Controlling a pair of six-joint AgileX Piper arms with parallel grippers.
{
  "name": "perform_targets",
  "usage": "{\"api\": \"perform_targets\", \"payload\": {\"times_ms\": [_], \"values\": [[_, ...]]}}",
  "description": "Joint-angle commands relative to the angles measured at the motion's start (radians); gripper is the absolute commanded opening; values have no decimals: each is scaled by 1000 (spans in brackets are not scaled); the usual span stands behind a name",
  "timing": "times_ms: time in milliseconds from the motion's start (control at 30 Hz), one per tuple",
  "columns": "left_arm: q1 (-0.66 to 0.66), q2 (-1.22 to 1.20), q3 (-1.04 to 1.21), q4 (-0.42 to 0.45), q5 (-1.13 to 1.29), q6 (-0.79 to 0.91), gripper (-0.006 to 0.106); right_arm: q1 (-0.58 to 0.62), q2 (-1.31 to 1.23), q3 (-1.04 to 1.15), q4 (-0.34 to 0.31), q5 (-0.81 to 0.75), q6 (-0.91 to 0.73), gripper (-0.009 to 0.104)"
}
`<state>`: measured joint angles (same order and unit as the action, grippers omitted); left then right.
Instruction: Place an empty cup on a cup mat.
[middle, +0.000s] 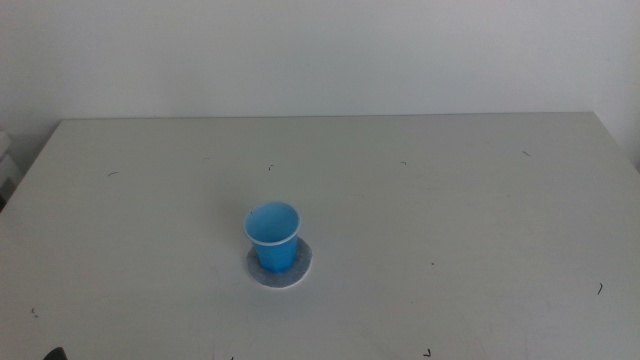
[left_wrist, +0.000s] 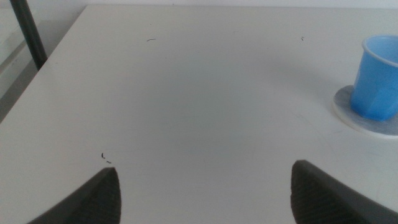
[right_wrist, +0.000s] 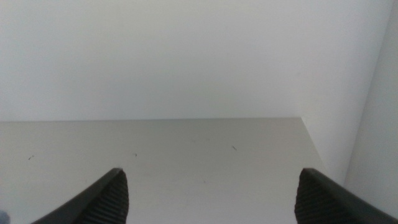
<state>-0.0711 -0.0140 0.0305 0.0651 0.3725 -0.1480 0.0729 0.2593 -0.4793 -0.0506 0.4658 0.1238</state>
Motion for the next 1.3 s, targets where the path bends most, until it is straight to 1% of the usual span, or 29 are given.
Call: {"api": "perform_targets", "payload": {"times_ms": [0,367,433,500,600,700,867,1067,1233,1267], "values": [[1,-9,-6,0,-67,-11,105,-6,-66,44,-7,-146,-35,88],[1,-9,-6,0,-67,-11,105,-6,-296,306,-14,-148,-34,87],[1,-9,-6,0,-67,-11,105,-6,-294,341,-15,-160,-34,87],[1,-5,-6,0,-67,-11,105,-5,-296,376,-26,-169,-34,87],[1,-5,-6,0,-67,-11,105,-5,-296,428,-72,-193,-34,87],[1,-5,-6,0,-67,-11,105,-5,-296,470,-95,-206,-34,87],[1,-5,-6,0,-67,-11,105,-5,-296,501,-86,-196,-34,87],[1,-5,-6,0,-67,-11,105,-5,-296,501,1,-202,-34,87],[1,-5,-6,0,-67,-11,105,-5,-296,501,4,-202,-34,87],[1,-5,-6,0,-67,-11,105,-5,-296,501,-18,-202,-34,87]]}}
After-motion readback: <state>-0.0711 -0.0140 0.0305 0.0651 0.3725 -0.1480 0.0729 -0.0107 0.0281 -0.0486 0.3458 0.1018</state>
